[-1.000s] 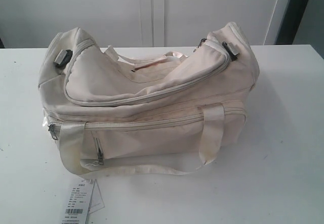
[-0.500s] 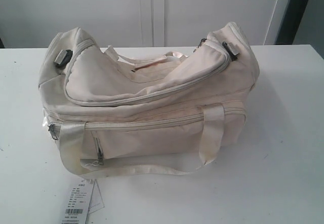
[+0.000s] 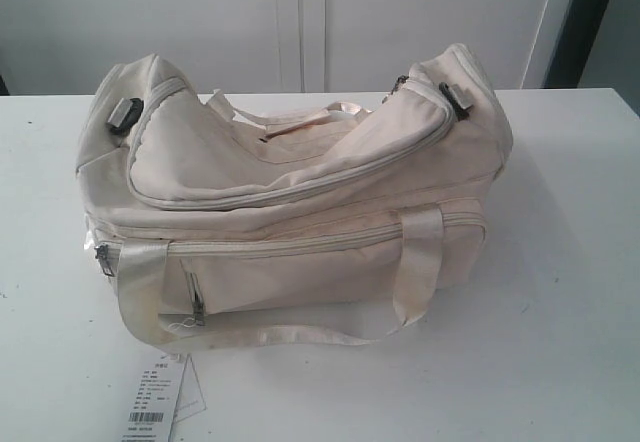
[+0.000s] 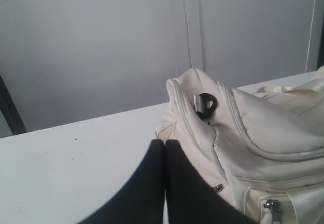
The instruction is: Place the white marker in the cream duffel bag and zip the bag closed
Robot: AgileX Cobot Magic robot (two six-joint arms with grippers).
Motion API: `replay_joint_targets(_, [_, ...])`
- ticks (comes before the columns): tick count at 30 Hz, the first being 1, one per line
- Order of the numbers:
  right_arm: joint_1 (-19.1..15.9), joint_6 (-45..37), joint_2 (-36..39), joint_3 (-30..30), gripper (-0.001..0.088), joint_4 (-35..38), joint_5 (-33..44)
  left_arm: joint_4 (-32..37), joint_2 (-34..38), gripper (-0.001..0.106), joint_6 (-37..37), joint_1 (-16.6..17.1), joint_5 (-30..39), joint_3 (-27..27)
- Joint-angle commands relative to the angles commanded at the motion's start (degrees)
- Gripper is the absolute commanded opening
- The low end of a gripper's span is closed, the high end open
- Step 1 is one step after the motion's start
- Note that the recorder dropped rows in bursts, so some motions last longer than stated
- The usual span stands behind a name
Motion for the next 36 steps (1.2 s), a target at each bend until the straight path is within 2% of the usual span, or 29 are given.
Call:
replay_joint_targets(4, [0.0,0.1,-1.1,1.1,0.0,0.0,0.1,0.0,-0.6,0.0,-0.6,0.0,3.3,0.7])
replay_joint_targets(21, [0.0,0.1,-1.0,1.2,0.0,0.0,0.3,0.0,-0.6,0.0,-0.2,0.0,3.4,0.7])
replay_joint_targets(25, [0.0,0.1,-1.0,1.2,0.0,0.0,0.3,0.1,-3.0,0.0,-0.8,0.0,7.0,0.8])
replay_joint_targets(29, [0.0,0.1,-1.0,1.2,0.0,0.0,0.3,1.3,-5.5,0.0,-0.8,0.2,7.1,3.9])
replay_joint_targets(36, [0.0,0.1,-1.0,1.2,0.0,0.0,0.3,1.3,-12.0,0.0,-2.0,0.2,7.5,12.5])
